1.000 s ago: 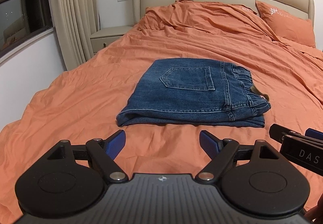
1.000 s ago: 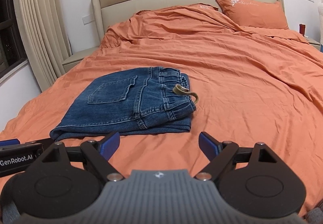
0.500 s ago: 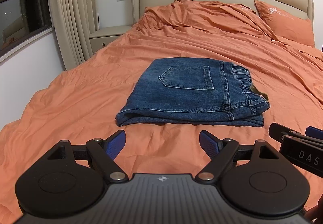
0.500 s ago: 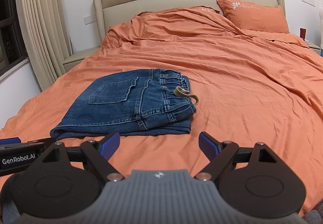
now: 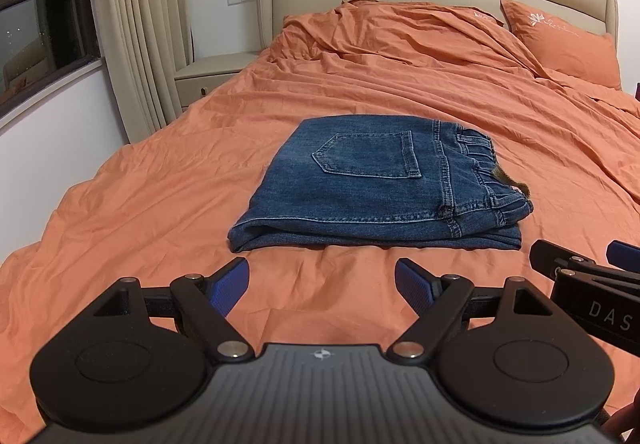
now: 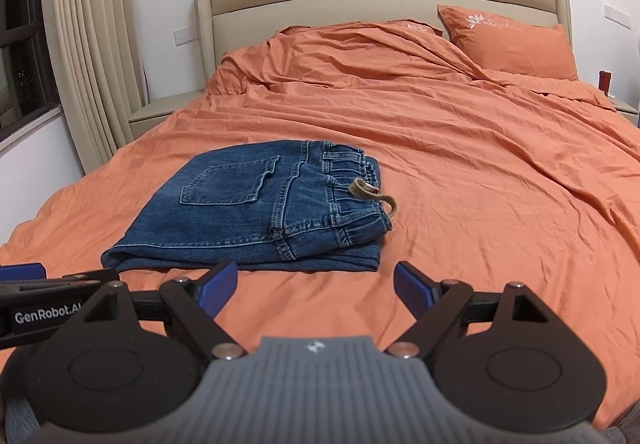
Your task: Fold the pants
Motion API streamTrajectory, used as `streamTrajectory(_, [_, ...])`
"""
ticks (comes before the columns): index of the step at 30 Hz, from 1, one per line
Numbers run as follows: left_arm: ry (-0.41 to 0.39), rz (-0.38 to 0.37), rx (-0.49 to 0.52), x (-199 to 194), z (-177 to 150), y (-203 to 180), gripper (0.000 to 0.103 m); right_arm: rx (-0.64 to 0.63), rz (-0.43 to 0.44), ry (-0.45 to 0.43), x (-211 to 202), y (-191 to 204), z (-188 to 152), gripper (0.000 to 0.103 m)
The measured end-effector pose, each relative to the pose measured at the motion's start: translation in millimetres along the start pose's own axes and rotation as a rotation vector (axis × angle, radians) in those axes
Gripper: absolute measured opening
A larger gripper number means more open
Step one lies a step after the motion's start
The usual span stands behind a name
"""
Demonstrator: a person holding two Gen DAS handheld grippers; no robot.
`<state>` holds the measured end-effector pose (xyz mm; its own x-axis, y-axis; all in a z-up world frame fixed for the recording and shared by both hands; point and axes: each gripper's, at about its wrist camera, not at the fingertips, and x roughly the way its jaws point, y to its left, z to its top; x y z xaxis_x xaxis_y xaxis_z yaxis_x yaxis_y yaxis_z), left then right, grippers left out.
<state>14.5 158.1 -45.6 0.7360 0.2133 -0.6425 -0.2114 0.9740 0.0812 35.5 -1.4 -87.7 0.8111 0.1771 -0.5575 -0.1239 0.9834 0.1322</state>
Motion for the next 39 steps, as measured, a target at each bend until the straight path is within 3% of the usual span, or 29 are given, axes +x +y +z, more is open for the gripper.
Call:
streamTrajectory(35, [-0.004,-0.008,0.016,0.4,1.2,3.2,0.096,-0.022,0.007,0.007,-0.6,-0.1,0.2,0.082])
streamTrajectory(39, [-0.004,-0.016,0.025,1.7,3.0,5.0,0.092,-0.024,0.009,0.008,-0.7,0.5,0.3,0.082])
